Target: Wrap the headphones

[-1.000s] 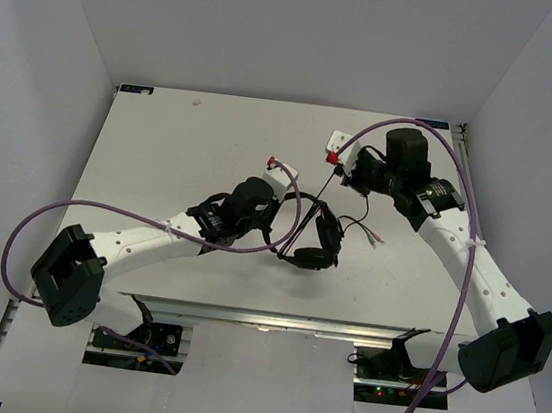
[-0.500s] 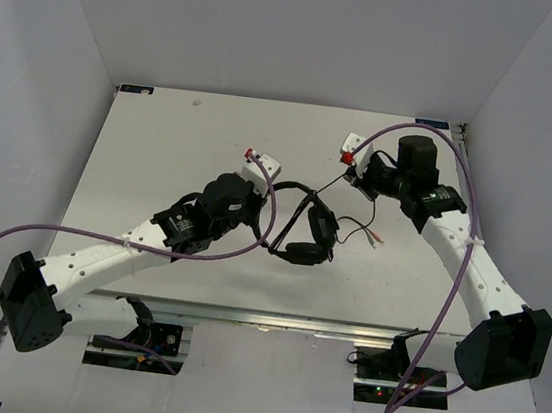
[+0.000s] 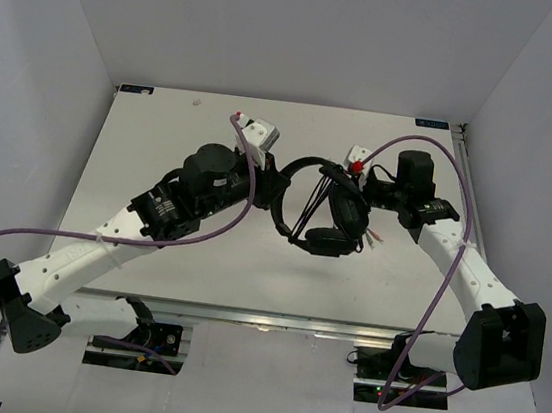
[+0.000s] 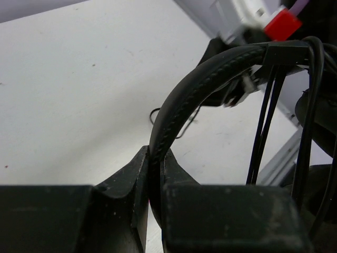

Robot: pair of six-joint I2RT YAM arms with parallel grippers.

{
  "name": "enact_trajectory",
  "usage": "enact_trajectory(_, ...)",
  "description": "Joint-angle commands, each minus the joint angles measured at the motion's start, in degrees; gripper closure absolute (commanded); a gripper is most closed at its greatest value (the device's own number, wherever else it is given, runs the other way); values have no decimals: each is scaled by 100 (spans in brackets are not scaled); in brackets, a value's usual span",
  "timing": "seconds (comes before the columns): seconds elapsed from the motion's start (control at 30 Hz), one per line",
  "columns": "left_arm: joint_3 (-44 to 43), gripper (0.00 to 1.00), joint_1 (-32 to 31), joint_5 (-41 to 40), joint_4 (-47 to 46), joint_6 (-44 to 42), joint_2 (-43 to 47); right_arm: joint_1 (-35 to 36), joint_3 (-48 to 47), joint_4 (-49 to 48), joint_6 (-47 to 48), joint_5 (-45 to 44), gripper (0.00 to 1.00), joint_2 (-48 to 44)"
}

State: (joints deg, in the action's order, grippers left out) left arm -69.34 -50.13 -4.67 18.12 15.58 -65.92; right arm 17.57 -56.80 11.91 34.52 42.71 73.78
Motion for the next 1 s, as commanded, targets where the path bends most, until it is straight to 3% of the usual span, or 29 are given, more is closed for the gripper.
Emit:
enact_trajectory(0.0, -613, 100, -48, 454, -260, 784, -26, -81, 233, -858, -869, 933, 88, 28)
enact_trajectory(0.13, -924, 100, -41, 366, -515, 1136, -193, -179, 563, -1730, -1858, 1737, 87, 137)
enact_trajectory(0.37, -1731, 100, -41, -62, -748, 1707, -611, -210, 874, -3153, -3155, 2246, 87, 286)
enact_trajectory(0.5, -1921, 100, -41, -989, -852, 1939, -642, -210, 1159, -3654, -3622, 2403, 87, 236)
enact_trajectory(0.97, -1829, 100, -6, -3441, -933, 2542, -392, -210, 1662, -4074, -3901, 2593, 88, -109)
